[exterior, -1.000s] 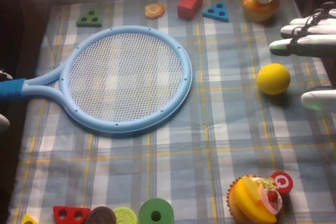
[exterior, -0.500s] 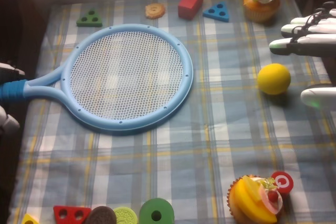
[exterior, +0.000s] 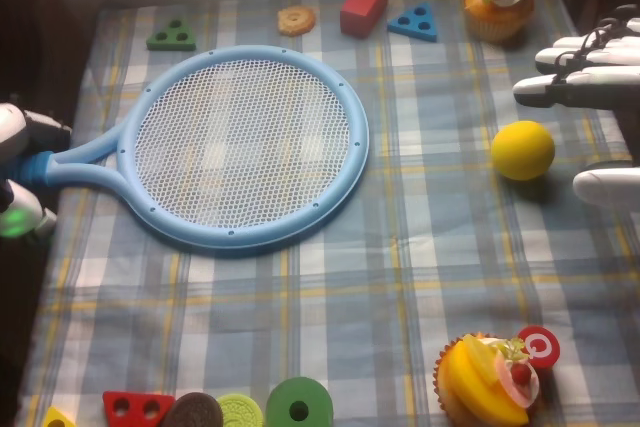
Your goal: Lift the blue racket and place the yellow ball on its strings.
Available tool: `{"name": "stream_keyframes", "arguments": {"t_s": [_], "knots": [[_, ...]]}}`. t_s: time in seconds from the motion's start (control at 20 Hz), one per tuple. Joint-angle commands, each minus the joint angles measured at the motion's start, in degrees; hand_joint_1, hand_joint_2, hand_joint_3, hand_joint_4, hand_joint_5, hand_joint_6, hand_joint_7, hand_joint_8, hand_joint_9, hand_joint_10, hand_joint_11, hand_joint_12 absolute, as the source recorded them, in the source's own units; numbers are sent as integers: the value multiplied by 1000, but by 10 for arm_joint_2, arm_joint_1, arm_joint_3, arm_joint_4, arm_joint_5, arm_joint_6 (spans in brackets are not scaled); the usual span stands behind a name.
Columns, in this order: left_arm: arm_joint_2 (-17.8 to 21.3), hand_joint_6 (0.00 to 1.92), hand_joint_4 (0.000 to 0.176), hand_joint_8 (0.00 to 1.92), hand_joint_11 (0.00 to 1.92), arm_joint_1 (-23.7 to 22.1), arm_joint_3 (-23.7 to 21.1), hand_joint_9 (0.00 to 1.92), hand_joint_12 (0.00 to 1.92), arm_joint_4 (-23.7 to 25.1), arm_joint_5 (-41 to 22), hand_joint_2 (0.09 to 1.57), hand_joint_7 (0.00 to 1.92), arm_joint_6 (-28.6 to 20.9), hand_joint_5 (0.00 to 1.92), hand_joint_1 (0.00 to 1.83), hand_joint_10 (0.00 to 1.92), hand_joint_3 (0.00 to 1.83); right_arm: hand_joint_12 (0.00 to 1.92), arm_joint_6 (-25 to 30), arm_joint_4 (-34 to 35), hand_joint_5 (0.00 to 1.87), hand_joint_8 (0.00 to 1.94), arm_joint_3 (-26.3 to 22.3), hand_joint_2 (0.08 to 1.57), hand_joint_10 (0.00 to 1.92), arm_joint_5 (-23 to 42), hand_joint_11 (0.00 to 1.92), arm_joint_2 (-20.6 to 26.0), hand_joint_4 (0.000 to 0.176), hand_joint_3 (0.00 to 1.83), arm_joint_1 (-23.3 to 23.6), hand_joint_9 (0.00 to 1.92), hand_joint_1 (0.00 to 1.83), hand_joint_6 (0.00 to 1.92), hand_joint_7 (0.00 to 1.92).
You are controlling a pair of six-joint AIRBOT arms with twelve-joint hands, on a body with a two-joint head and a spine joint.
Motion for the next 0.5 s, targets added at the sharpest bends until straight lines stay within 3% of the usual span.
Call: {"name": "stream_keyframes", "arguments": {"t_s": [0.0, 0.05, 0.15, 0.2, 0.25, 0.3, 0.35, 0.4, 0.45], "knots": [[2, 13, 176, 13, 99, -6, -4, 416, 362, 22, -40, 878, 502, -6, 510, 1028, 13, 0, 605, 7, 16, 377, 1, 2, 1238, 2, 70, 0, -1, 99, 1, 2, 222, 394, 3, 276], [8, 50, 0, 49, 354, -6, -12, 861, 826, 34, -40, 861, 997, -14, 1066, 1067, 107, 0, 591, 8, 17, 373, 1, 2, 1247, 0, 70, 0, 0, 96, 4, 0, 220, 366, 0, 277], [26, 29, 0, 29, 342, -4, -31, 887, 891, 65, -49, 860, 1024, -43, 1095, 1069, 90, 0, 590, 9, 18, 372, 1, 2, 1247, 0, 71, 0, 0, 96, 4, -1, 220, 365, 0, 277], [42, 1279, 0, 1725, 677, -2, -49, 851, 1843, 88, -60, 1090, 911, -63, 1016, 1111, 1836, 22, 561, 10, 18, 376, 1, 1, 1246, 1, 72, 0, 0, 102, 2, -2, 212, 363, 2, 272], [51, 1279, 0, 1725, 677, -1, -59, 851, 1843, 102, -65, 1090, 911, -77, 1016, 1111, 1836, 22, 561, 10, 19, 376, 1, 1, 1246, 1, 73, 0, 0, 102, 2, -4, 212, 363, 2, 272], [57, 1288, 0, 1882, 745, 0, -66, 915, 1905, 116, -67, 1131, 922, -94, 1042, 1119, 1904, 11, 560, 11, 21, 377, 1, 1, 1247, 1, 74, 0, 0, 102, 2, -5, 212, 365, 3, 272], [60, 1794, 0, 1913, 1143, 0, -70, 1248, 1918, 126, -68, 1259, 1149, -105, 1003, 1287, 1918, 13, 621, 12, 23, 374, 1, 1, 1263, 3, 74, 0, 0, 109, 1, -7, 232, 372, 1, 282], [63, 1896, 120, 1919, 1309, 0, -77, 1401, 1920, 134, -73, 1342, 1296, -106, 1020, 1222, 1920, 5, 652, 13, 24, 380, 1, 1, 1267, 4, 75, 0, 0, 100, 1, -7, 241, 371, 2, 287], [67, 1916, 165, 1921, 1296, 1, -86, 1388, 1921, 143, -82, 1317, 1273, -106, 958, 1375, 1921, 0, 669, 13, 25, 385, 2, 1, 1270, 4, 76, 0, 1, 97, 1, -7, 246, 382, 2, 292]]}}
